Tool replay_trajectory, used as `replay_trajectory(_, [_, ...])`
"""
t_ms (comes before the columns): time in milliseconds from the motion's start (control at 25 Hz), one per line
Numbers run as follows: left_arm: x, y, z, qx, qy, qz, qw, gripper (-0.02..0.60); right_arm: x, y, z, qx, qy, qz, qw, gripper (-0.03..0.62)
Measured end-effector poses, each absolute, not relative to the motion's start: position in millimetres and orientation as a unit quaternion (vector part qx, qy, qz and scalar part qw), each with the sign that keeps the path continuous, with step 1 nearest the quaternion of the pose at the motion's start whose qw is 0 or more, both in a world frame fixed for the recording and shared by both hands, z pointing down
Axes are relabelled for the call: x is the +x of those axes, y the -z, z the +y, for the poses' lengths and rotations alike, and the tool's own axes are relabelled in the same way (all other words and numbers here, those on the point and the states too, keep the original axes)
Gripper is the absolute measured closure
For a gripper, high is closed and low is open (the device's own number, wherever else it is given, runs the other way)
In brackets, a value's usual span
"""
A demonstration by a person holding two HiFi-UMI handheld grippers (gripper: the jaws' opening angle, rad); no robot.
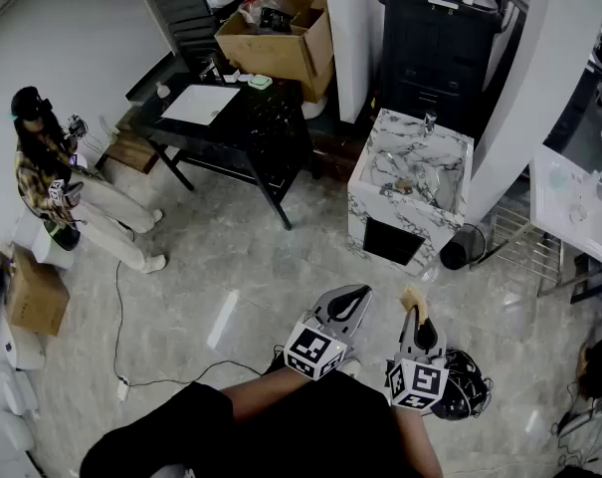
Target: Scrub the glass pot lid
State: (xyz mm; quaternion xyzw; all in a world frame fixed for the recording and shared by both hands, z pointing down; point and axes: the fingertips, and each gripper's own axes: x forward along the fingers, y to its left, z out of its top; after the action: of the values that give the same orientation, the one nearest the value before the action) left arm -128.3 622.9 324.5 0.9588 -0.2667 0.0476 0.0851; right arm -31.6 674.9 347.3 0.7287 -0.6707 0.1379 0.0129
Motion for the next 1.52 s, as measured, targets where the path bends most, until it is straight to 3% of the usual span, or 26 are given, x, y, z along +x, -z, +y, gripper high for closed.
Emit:
replay_trajectory(240, [-130,-329,598,0.957,-0.046,-0.277,0.078,0.56,-17,-343,664,0.727,-0.125,-0.675,-0.019,0.536])
replay_trajectory(600, [-117,-372,533,0.953,-0.064,-0.273,0.117,0.56,9,-377,620,0.735,-0.16,-0.659,0.007,0.536])
replay_trajectory(1040, [-77,-408,345,0.947,-0.07,-0.259,0.178,0.56,51,-399,439,0.713,-0.193,-0.671,0.067,0.536])
replay_trajectory(1520, [-56,-415,196,0.948,-0.093,-0.255,0.168,0.56,39,-411,275,0.678,-0.166,-0.705,0.129,0.536])
